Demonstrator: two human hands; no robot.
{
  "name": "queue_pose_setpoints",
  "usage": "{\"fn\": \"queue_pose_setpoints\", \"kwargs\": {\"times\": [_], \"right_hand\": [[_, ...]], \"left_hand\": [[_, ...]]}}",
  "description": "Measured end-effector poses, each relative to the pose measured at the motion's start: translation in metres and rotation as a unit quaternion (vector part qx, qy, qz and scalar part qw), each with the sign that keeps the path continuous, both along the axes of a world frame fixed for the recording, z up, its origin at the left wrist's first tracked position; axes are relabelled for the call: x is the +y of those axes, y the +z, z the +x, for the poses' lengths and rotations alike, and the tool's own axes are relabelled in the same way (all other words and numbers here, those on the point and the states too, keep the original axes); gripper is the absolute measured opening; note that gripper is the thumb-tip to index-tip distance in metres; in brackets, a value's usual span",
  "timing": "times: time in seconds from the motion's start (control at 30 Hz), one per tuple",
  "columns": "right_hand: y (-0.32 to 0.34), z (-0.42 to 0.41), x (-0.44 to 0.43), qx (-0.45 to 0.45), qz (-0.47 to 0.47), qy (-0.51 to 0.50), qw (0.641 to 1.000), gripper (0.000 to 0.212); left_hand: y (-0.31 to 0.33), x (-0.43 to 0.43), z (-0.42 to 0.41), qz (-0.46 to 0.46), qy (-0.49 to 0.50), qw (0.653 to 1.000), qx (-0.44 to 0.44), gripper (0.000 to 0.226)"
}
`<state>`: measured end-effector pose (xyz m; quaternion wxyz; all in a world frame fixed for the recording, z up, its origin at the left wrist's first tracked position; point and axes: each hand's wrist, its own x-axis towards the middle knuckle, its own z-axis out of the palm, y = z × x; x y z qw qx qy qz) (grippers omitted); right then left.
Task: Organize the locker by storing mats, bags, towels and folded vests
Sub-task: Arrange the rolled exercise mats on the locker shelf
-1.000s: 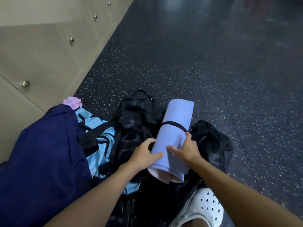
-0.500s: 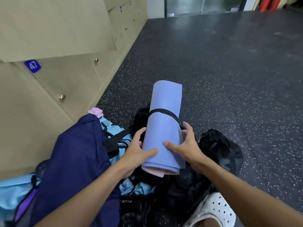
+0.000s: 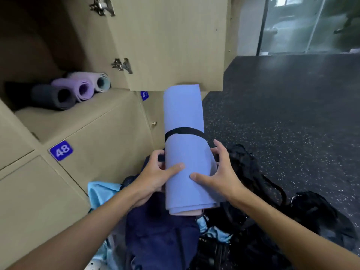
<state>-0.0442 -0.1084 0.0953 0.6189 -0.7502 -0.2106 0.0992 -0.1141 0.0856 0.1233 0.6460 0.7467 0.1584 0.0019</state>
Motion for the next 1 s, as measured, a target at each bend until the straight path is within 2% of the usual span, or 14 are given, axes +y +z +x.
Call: {"fn": "queue_pose_setpoints", "kwargs": {"times": [0.17, 0.33, 0.47, 0.57, 0.67, 0.83, 1.0], "right_hand": [[0.043, -0.010, 0.050, -0.048, 0.008, 0.053, 0.997, 0.103], [0.081, -0.007, 0.087, 0.050, 0.048, 0.145, 0.987, 0.085], [0.099, 0.004, 0.128, 0.057, 0.063, 0.192, 0.978, 0.069], [0.110, 0.017, 0.166, 0.037, 0.079, 0.190, 0.978, 0.067], [0.120, 0.032, 0.202, 0.017, 0.091, 0.187, 0.978, 0.060], [0.130, 0.051, 0.256, 0.005, 0.092, 0.205, 0.974, 0.057], [0.132, 0.061, 0.302, 0.022, 0.091, 0.263, 0.960, 0.055]], "left_hand": [[0.025, 0.040, -0.022, -0.002, 0.073, 0.993, -0.089, 0.089], [0.062, 0.086, -0.028, -0.010, 0.169, 0.974, -0.150, 0.086], [0.084, 0.122, -0.026, 0.003, 0.207, 0.961, -0.181, 0.092], [0.095, 0.147, -0.019, 0.018, 0.234, 0.949, -0.210, 0.083], [0.104, 0.171, -0.012, 0.070, 0.267, 0.933, -0.231, 0.075], [0.110, 0.204, -0.009, 0.215, 0.316, 0.900, -0.211, 0.058], [0.110, 0.226, -0.014, 0.289, 0.349, 0.875, -0.169, 0.063]]}}
